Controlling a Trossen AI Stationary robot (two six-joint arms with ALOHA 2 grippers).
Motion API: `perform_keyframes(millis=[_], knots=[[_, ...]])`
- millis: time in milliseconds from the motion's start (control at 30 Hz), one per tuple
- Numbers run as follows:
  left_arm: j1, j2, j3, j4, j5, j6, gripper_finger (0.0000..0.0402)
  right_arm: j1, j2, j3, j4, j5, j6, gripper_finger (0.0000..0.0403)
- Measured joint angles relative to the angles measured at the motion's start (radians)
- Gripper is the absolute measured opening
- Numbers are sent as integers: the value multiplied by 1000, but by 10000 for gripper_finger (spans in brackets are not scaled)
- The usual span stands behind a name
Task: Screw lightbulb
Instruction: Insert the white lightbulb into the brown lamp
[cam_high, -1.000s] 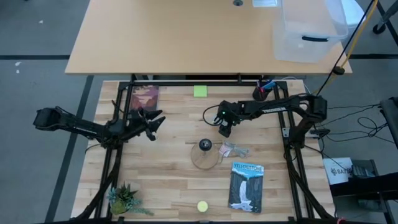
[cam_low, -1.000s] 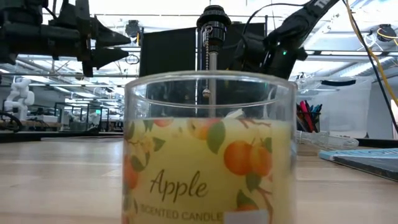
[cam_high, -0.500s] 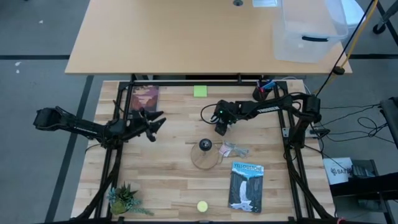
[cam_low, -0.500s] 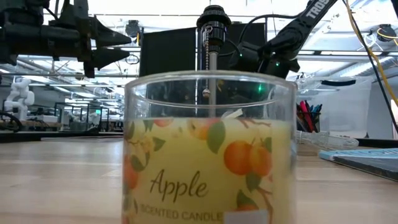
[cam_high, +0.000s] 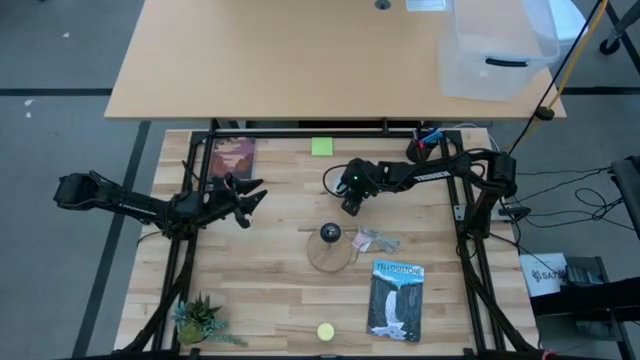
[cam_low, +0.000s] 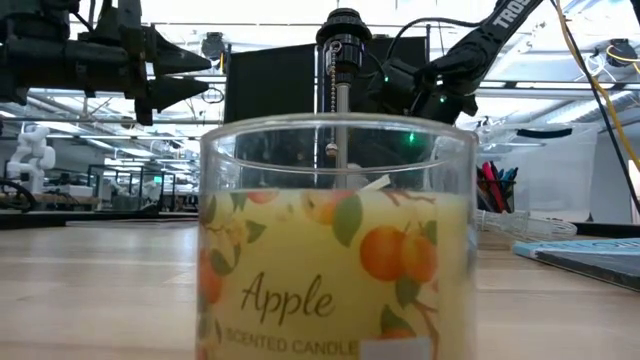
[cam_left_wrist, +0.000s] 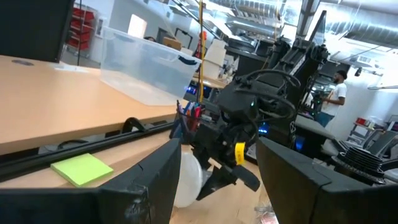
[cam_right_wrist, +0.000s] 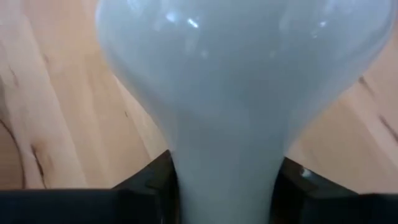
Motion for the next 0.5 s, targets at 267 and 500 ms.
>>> perform_keyframes(millis=[267,500], knots=[[0,0,0,0,0,-2,213,0,-103,0,46,3,-57,152],[0,0,0,5,0,-2,213,0,-267,0,74,25,-124,149]])
